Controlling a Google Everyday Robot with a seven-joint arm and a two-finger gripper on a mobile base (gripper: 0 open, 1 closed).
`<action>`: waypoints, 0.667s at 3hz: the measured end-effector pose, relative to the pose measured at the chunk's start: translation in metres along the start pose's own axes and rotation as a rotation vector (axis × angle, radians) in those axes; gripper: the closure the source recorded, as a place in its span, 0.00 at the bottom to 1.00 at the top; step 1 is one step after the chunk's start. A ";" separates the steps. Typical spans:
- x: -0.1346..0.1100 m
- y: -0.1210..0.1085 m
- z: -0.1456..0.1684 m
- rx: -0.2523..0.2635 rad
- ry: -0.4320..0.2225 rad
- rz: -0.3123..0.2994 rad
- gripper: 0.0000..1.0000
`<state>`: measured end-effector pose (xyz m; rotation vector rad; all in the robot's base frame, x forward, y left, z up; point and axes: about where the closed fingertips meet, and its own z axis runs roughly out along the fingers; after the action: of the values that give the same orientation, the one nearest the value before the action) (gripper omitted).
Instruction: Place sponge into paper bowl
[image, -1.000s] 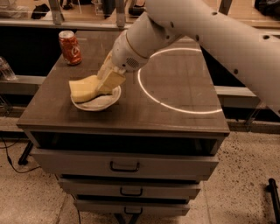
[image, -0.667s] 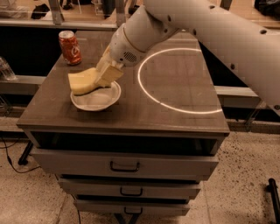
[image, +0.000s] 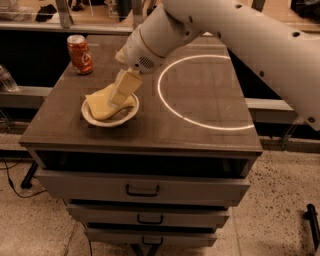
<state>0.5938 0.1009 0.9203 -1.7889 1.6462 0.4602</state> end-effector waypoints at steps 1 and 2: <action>0.000 0.000 0.000 0.000 0.000 0.001 0.00; 0.038 -0.046 -0.059 0.128 0.014 0.060 0.00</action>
Offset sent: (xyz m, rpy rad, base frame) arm 0.0815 -0.1455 0.0719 0.0311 -0.1348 -0.2843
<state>0.6337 0.0335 0.9485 -1.6568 1.7039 0.3614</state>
